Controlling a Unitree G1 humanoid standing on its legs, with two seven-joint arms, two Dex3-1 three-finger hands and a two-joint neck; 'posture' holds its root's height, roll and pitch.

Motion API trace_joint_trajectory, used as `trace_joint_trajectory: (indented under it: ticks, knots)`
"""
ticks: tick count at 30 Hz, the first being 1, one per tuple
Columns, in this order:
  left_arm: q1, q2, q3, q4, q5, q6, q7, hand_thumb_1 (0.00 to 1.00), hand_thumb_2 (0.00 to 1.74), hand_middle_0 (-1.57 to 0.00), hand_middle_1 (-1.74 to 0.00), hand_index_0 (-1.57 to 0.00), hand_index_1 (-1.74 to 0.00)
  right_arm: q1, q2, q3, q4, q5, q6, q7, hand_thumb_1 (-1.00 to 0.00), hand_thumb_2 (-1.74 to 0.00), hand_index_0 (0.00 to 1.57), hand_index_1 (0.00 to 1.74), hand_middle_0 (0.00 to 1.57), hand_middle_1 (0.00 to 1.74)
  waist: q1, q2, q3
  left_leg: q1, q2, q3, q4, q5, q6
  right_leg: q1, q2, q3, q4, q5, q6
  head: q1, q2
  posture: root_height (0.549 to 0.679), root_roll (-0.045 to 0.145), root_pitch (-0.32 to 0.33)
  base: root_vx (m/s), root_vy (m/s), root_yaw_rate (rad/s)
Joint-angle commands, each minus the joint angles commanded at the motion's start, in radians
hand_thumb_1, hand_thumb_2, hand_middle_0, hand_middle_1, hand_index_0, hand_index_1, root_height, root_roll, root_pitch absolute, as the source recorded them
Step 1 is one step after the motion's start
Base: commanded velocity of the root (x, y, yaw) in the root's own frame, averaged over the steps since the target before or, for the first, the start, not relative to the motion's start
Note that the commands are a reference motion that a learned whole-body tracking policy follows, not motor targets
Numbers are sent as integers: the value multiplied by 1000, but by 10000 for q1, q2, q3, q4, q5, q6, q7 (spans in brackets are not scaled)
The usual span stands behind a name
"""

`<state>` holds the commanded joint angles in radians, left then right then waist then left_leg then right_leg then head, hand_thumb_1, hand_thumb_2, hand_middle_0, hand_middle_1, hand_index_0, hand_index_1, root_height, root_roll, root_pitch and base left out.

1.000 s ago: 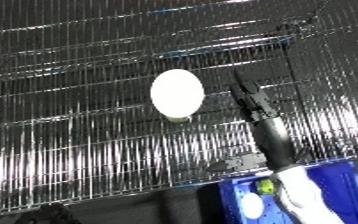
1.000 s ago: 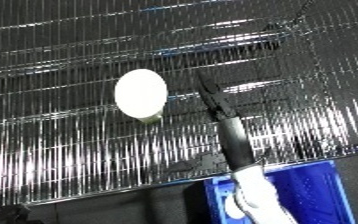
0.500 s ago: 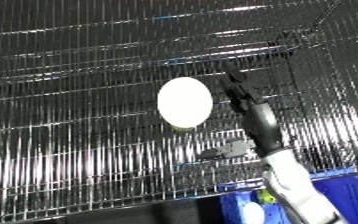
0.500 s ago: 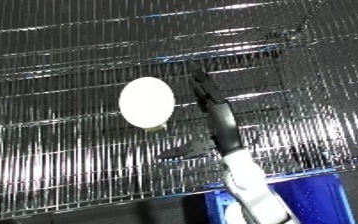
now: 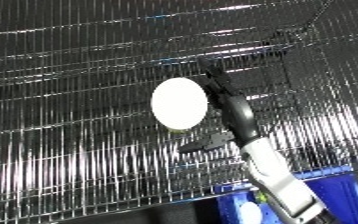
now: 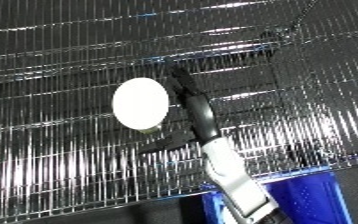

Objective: Pick up the object and place it into the box

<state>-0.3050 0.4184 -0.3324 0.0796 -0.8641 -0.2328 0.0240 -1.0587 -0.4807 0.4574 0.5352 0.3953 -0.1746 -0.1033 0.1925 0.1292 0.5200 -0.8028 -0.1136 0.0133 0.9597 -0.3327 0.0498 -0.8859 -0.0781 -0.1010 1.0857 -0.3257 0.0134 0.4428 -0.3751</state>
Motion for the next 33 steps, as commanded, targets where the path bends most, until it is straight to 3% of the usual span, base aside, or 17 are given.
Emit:
trace_joint_trajectory:
  ticks: [8, 20, 25, 33]
  knots:
    - [-101, -34, -12, 125, 13, -22, -51, 1000, 1740, -1570, -1740, -1570, -1740, -88, 129, 98, 277, -22, 25, 60, -700, -1218, 1099, 1218, 1099, 1218, 3, -7, 0, 221, 1, -1, -331, 146, -34, 214, -11, -7, -225, 74, 18, 73, 93, 591, 58, 161, -24, -13, -5]
    - [5, 85, 197, 153, 61, -112, -111, 1000, 1740, -1570, -1740, -1570, -1740, 518, -136, -267, -306, 107, -313, -242, -700, -1218, 1099, 1218, 1099, 1218, -254, -180, 0, 803, 109, -29, -919, 317, -131, 798, 65, 1, -676, 145, 22, -134, 166, 600, 57, 143, -33, -37, -54]
    - [182, 84, 441, 165, 141, -230, -92, 1000, 1740, -1570, -1740, -1570, -1740, 1268, -207, -777, -1487, 165, -276, -398, -700, -1218, 1099, 1218, 1099, 1218, -522, -305, 0, 1032, 226, -15, -1175, 379, -165, 983, 161, 84, -836, 158, 30, -498, 233, 604, 56, 139, -52, -27, -121]
    - [553, 44, 962, 154, 351, -360, -119, 1000, 1740, -1570, -1740, -1570, -1740, 2892, -155, -1642, -3746, -447, -244, -660, -700, -1218, 1099, 1218, 1099, 1218, -1037, -547, 0, 1387, 484, 45, -1553, 460, -220, 1264, 295, 255, -1206, 283, 98, -894, 218, 611, 54, 134, -59, -30, -158]
